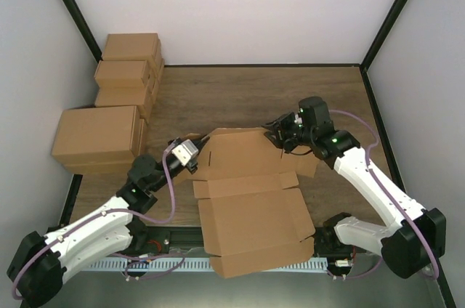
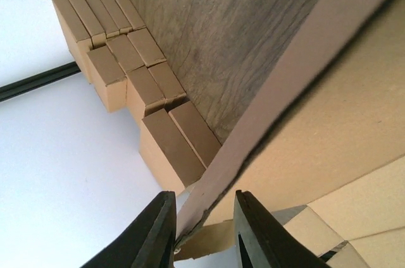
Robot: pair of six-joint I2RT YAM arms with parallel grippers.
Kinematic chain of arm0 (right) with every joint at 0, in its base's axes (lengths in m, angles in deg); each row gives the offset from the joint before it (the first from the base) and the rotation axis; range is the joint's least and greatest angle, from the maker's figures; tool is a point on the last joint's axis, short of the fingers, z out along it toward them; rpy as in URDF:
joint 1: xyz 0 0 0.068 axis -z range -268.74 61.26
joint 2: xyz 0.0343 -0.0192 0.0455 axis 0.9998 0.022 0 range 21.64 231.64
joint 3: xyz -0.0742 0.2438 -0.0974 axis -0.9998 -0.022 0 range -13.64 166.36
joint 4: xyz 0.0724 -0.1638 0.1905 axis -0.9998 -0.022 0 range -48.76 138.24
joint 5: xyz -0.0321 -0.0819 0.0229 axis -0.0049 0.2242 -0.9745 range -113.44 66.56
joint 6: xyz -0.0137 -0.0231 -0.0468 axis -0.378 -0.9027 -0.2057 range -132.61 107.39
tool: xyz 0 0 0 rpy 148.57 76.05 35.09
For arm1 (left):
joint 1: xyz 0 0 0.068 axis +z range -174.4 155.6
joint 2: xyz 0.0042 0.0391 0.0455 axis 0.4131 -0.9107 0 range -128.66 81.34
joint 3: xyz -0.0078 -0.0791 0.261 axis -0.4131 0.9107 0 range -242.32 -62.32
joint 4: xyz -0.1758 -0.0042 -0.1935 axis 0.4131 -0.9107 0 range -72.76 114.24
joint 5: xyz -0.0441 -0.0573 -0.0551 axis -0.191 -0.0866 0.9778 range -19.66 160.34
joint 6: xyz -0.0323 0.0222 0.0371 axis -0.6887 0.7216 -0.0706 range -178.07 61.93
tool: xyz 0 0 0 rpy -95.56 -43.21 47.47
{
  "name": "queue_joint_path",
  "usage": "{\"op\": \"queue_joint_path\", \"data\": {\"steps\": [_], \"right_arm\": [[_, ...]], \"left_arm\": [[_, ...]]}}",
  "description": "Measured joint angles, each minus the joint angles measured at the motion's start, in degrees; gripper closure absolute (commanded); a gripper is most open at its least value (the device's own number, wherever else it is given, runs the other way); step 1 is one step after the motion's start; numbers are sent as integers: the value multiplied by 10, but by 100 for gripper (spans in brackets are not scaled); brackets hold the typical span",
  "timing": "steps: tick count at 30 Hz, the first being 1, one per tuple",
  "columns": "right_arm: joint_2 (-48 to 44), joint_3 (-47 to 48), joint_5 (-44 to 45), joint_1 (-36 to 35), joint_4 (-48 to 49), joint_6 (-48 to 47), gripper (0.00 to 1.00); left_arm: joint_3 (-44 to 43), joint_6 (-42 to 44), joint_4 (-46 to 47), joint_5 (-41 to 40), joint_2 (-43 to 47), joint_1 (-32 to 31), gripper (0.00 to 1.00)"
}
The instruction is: Fold the paper box
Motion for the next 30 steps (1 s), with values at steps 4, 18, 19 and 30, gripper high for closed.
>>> {"op": "queue_joint_path", "data": {"steps": [4,18,19,30], "right_arm": [[9,-4,-2,0,11,4,74],[11,-6,0,0,7,30,99],[11,-6,3,0,8,31,99],[12,-4,60,-2,54,-31,99]], "left_arm": [[4,7,-13,-2,17,-11,96],[5,40,-26,-3,29,-37,52],[5,40,-28,-3,27,-39,39],[-252,-177,-263,-39,-2,-47,0]]}}
